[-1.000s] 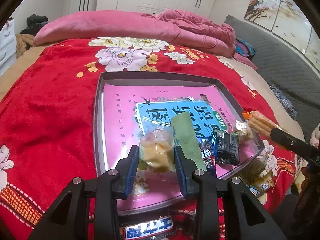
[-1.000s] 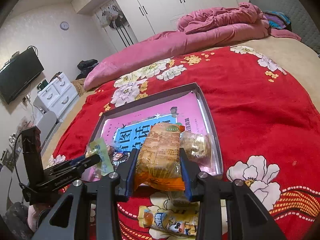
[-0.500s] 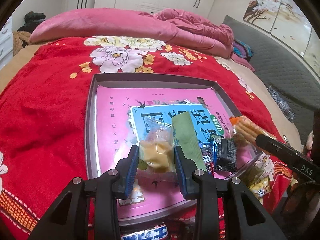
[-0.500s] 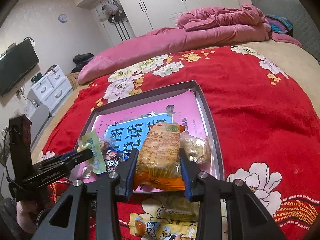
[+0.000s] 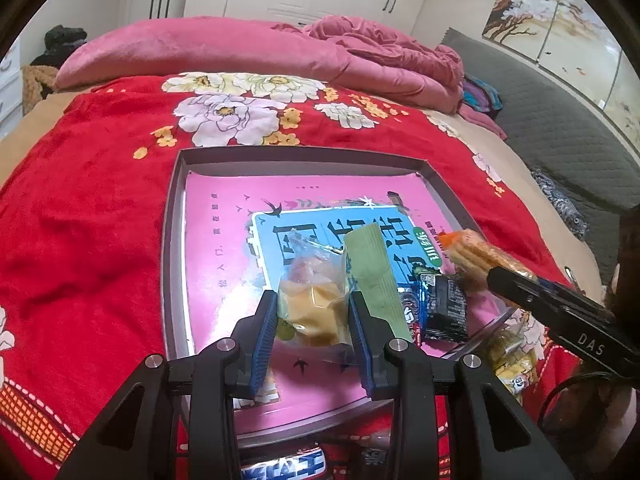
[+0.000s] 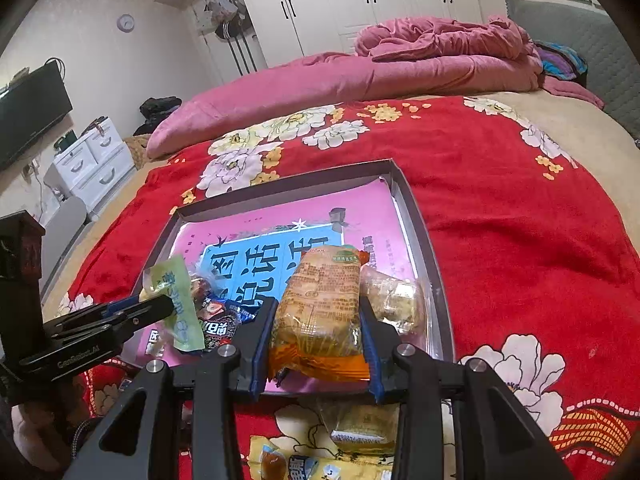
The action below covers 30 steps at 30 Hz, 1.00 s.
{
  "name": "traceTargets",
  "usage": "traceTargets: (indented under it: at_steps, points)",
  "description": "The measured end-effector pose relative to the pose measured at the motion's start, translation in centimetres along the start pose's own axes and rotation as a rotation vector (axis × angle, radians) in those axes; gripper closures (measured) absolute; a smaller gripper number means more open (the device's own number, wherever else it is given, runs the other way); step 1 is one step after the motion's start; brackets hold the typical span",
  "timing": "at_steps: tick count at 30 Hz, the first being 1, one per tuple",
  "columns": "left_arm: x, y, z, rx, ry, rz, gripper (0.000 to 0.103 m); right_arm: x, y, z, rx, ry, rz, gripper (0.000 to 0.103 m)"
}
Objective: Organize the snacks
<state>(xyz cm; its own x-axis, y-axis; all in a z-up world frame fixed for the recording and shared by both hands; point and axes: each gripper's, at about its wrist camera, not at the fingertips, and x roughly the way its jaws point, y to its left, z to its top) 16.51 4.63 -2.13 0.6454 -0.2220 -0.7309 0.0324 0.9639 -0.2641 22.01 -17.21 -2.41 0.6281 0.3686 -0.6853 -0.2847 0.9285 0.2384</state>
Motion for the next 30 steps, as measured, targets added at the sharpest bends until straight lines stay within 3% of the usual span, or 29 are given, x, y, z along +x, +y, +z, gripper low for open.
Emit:
traceTargets:
  at_steps: [30]
  points:
    - [0.8, -0.6, -0.1, -0.006, 0.027, -0.044, 0.066, 1.9, 1.1, -0.6, -0.04, 0.051, -0.087, 0.064]
